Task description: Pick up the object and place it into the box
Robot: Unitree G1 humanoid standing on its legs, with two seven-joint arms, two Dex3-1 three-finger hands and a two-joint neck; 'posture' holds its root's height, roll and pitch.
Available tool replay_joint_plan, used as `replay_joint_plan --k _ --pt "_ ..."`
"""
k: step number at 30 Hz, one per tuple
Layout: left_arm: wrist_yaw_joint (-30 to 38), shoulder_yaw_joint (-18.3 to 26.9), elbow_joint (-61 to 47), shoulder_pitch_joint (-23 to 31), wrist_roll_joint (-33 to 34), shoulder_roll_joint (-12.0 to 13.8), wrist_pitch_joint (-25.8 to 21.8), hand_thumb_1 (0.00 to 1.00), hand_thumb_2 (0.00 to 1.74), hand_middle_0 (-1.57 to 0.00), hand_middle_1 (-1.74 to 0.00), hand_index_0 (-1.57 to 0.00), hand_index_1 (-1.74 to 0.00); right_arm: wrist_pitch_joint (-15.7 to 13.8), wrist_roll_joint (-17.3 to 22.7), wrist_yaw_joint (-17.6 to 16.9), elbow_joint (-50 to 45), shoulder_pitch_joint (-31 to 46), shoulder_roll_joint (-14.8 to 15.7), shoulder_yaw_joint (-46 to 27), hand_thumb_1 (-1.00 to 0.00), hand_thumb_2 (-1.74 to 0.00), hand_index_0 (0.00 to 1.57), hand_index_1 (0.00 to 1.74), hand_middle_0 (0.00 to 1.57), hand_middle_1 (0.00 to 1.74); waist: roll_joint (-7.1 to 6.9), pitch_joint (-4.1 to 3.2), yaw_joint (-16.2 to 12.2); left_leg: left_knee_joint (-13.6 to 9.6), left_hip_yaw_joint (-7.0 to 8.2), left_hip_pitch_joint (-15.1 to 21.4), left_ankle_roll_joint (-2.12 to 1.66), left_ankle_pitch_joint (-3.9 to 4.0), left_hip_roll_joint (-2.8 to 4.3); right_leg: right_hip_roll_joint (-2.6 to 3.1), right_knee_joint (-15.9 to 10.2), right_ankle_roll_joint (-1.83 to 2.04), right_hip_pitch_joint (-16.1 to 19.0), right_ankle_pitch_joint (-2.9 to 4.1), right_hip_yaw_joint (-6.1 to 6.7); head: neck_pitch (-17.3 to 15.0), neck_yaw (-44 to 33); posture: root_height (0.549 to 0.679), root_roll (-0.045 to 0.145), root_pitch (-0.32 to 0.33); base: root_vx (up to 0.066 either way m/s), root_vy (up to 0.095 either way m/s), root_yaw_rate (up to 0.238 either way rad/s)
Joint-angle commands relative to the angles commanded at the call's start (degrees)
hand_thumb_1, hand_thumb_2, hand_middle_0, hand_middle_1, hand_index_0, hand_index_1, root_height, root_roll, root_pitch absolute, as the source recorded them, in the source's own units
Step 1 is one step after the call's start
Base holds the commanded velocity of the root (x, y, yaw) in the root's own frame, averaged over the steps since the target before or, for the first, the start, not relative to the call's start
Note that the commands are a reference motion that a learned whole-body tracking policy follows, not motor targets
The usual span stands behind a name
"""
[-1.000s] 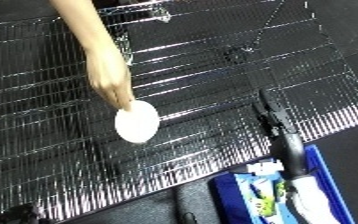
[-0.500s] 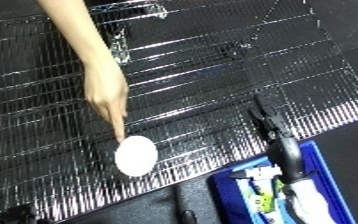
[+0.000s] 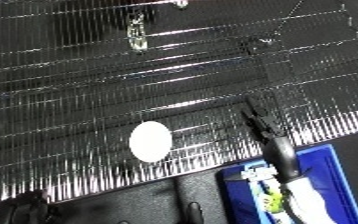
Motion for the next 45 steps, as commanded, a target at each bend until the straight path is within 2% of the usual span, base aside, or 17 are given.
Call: replay_joint_plan --k 7,17,28,36,45 --pt "0.54 -0.62 -0.4 -0.79 0.4 0.1 0.25 1.0 1.74 -1.57 -1.74 -1.57 -1.74 0.88 0.01 0.81 1.32 -2.44 -0.35 1.0 0.0 0.0 0.0 0.0 0.0 0.0 0.08 0.0 0.98 0.66 -0.35 -1.65 0.13 -0.09 -0.33 -0.97 1.42 0.41 -1.98 0.02 -0.56 0.57 -0.79 0.658 0.047 -0.027 0.0 0.04 0.12" --pt "0.78 -1.58 -0.72 -1.8 0.89 0.13 0.61 1.0 1.74 -1.57 -1.74 -1.57 -1.74 1.92 -0.73 1.17 3.0 -6.17 -0.83 2.2 0.0 0.0 0.0 0.0 0.0 0.0 0.91 0.0 1.73 3.18 -0.49 -5.76 0.45 -0.81 -0.72 -1.9 4.33 0.49 -6.61 0.04 -0.8 2.12 -0.24 0.652 0.045 0.006 -0.005 0.044 0.083" --pt "2.51 -3.28 -1.79 -3.75 0.77 -0.12 0.63 1.0 1.74 -1.57 -1.74 -1.57 -1.74 3.75 -3.15 0.87 4.25 -11.54 -1.63 4.9 0.0 0.0 0.0 0.0 0.0 0.0 1.7 0.0 2.52 5.27 -0.3 -10.86 0.93 -1.52 -1.33 -2.23 7.14 0.62 -12.57 0.09 -0.62 4.94 0.4 0.644 0.041 0.062 -0.019 0.045 0.066" --pt "3.57 -4.5 -2.55 -5.1 0.82 -0.4 1.06 1.0 1.74 -1.57 -1.74 -1.57 -1.74 5.37 -5.13 1.22 5.53 -15.4 -2.09 7.8 0.0 0.0 0.0 0.0 0.0 0.0 2.0 0.0 3.46 6.2 -0.51 -13.18 1.09 -1.96 -1.77 -2.6 8.31 0.59 -15.02 -0.07 -1.12 7.71 2.44 0.641 0.04 0.088 -0.015 0.023 0.079" --pt "3.93 -6.16 -2.81 -5.93 0.49 -0.67 0.87 1.0 1.74 -1.57 -1.74 -1.57 -1.74 5.59 -4.52 0.17 8.38 -19.85 -1.95 9.99 0.0 0.0 0.0 0.0 0.0 0.0 2.87 0.0 4.51 7.2 -0.74 -15.41 1.39 -2.38 -2.48 -3.0 9.67 0.45 -17.39 -0.32 -1.61 10.54 5.84 0.638 0.04 0.111 -0.009 0.023 0.062"
